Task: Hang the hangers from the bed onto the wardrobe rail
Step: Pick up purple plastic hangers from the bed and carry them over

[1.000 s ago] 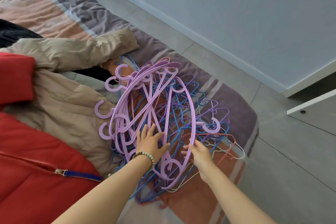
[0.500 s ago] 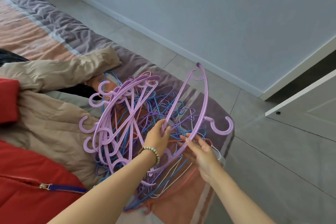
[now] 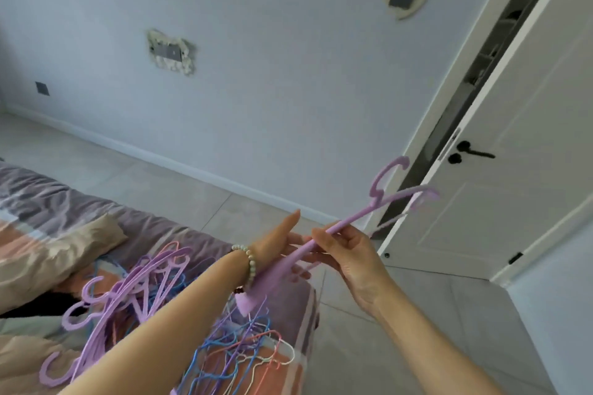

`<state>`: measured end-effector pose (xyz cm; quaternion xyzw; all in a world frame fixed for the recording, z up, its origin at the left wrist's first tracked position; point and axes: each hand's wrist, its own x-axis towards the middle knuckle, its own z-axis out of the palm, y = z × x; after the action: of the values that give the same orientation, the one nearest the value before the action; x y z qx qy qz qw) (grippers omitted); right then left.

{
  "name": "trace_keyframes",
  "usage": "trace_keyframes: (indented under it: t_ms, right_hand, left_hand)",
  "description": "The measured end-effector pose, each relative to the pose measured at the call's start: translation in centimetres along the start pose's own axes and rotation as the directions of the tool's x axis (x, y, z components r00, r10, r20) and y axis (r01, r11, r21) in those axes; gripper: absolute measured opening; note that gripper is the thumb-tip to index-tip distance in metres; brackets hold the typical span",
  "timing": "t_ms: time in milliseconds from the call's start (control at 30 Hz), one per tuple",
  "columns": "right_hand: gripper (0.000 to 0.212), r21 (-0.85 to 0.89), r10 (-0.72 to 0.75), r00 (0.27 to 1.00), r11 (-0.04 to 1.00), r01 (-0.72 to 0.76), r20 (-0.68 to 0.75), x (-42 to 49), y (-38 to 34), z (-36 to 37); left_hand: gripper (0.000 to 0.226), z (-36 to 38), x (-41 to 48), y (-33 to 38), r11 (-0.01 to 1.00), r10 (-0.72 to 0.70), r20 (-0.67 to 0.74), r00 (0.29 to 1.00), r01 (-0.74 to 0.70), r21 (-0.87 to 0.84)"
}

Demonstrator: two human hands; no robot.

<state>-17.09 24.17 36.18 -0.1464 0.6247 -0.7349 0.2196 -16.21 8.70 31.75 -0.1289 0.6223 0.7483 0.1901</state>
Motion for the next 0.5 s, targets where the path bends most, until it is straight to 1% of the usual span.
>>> trace_keyframes:
  t_ms: [33, 100, 200, 267, 367, 433, 500]
  right_hand:
    - [0.018, -0.046, -0.046, 0.998, 0.998, 0.044, -0.037, -0.8, -2.3, -0.8]
    - [0.021, -0.142, -0.151, 0.976, 0.982, 0.129, -0.159, -2.4, -6.9, -2.6]
    - [0.024, -0.196, -0.295, 0.904, 0.950, 0.243, -0.310, -5.4, -13.6, -6.1]
    - [0.026, -0.211, -0.356, 0.855, 0.932, 0.295, -0.377, -7.9, -17.8, -8.6]
    - [0.026, -0.240, -0.450, 0.776, 0.893, 0.381, -0.443, -12.7, -23.5, -12.5]
    - [0.025, -0.273, -0.508, 0.723, 0.861, 0.428, -0.469, -16.4, -26.8, -14.8]
    - [0.027, -0.300, -0.554, 0.673, 0.832, 0.467, -0.489, -20.4, -29.7, -17.1]
  left_hand:
    - [0.078, 1.5, -0.8, 2.2, 0.998, 0.035, 0.034, 0.999, -0.036, 0.045]
    - [0.076, 4.8, -2.4, 6.8, 0.984, 0.110, 0.082, 0.991, -0.121, 0.131]
    - [0.066, 10.3, -4.7, 12.9, 0.943, 0.207, 0.154, 0.966, -0.239, 0.231]
    - [0.057, 14.4, -6.0, 16.3, 0.889, 0.292, 0.202, 0.935, -0.343, 0.303]
    - [0.040, 21.4, -7.9, 20.2, 0.769, 0.428, 0.294, 0.855, -0.515, 0.378]
    - [0.037, 26.3, -9.3, 22.2, 0.695, 0.487, 0.378, 0.787, -0.612, 0.379]
    - [0.035, 31.5, -10.8, 23.8, 0.634, 0.533, 0.455, 0.713, -0.693, 0.343]
